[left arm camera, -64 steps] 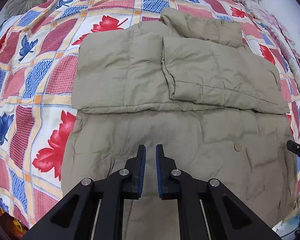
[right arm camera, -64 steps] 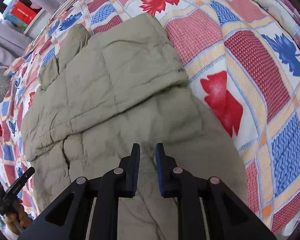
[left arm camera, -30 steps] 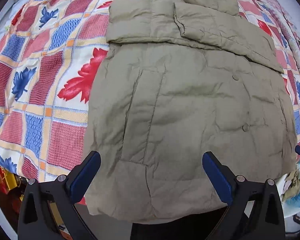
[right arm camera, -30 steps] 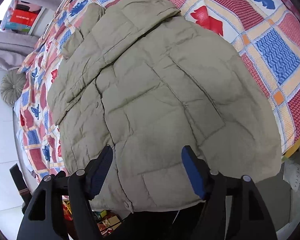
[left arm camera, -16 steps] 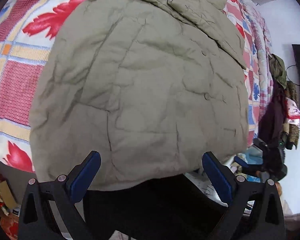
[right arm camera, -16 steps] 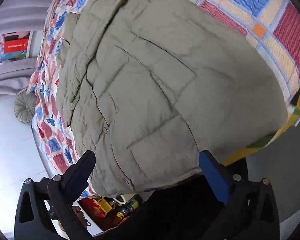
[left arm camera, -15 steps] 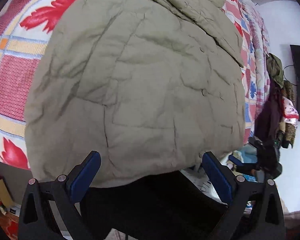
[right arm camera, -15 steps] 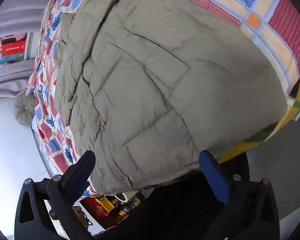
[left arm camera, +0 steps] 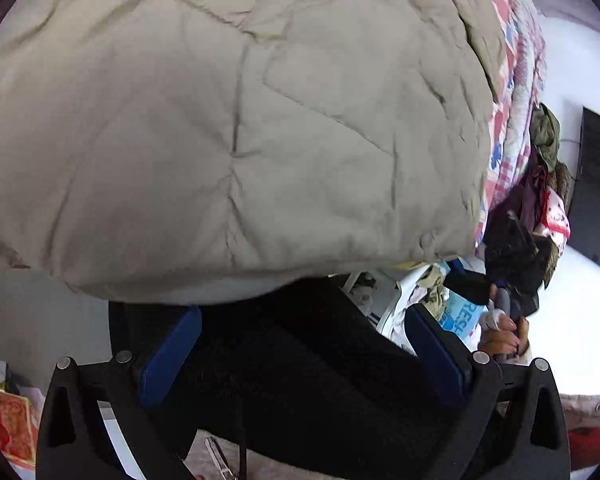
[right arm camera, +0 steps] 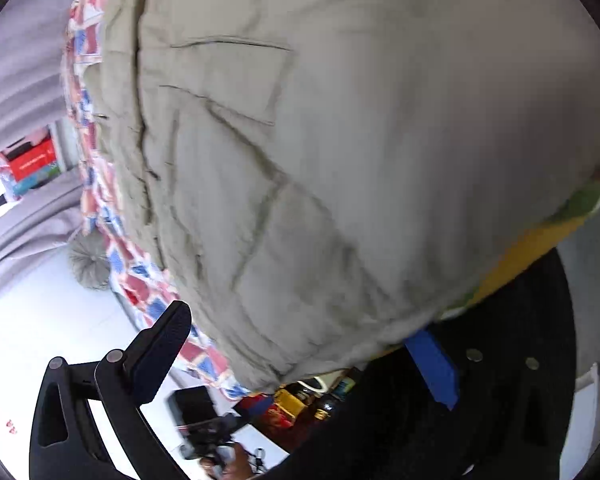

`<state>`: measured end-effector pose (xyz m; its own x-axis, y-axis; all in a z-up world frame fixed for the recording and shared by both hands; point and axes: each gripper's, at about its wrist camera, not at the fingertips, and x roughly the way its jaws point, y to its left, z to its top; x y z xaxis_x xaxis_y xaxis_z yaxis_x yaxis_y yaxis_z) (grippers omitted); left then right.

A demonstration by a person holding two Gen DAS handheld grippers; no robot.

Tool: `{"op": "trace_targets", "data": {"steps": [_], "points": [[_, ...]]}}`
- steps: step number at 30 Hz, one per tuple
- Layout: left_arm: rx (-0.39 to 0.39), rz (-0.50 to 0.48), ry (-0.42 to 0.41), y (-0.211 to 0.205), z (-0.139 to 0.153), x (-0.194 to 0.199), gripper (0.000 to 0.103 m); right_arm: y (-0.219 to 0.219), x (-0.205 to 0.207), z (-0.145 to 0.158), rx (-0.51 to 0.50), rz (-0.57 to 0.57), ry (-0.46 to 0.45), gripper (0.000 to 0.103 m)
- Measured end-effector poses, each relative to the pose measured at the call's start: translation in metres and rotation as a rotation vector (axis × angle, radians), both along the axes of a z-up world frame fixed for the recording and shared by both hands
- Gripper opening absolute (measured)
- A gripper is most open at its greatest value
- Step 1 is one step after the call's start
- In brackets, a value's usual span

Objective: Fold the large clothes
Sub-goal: 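Grasp the khaki jacket hem with both grippers and lift it, then fold the held hem over toward the collar with both grippers and release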

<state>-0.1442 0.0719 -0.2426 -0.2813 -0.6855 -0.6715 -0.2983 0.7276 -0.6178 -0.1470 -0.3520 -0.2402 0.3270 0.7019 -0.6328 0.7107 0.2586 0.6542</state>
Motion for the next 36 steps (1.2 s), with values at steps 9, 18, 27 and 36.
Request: {"op": "trace_targets", "data": {"steps": [9,18,27,36], "points": [[0.014,0.178,-0.081,-0.006,0.001,0.016,0.101,0.004,0.032,0.017,0.035,0.003,-0.099,0.103],[0.032,0.226,-0.116,0.007,0.007,0.033,0.021,-0.001,0.027,0.003,0.02,-0.015,-0.017,0.094],[0.091,0.152,-0.297,0.014,0.063,0.065,0.016,-0.006,0.03,0.019,-0.079,0.061,-0.022,0.012],[0.122,0.105,-0.554,0.007,0.133,0.124,0.016,0.0,0.084,0.084,-0.296,0.24,-0.182,0.012]]}}
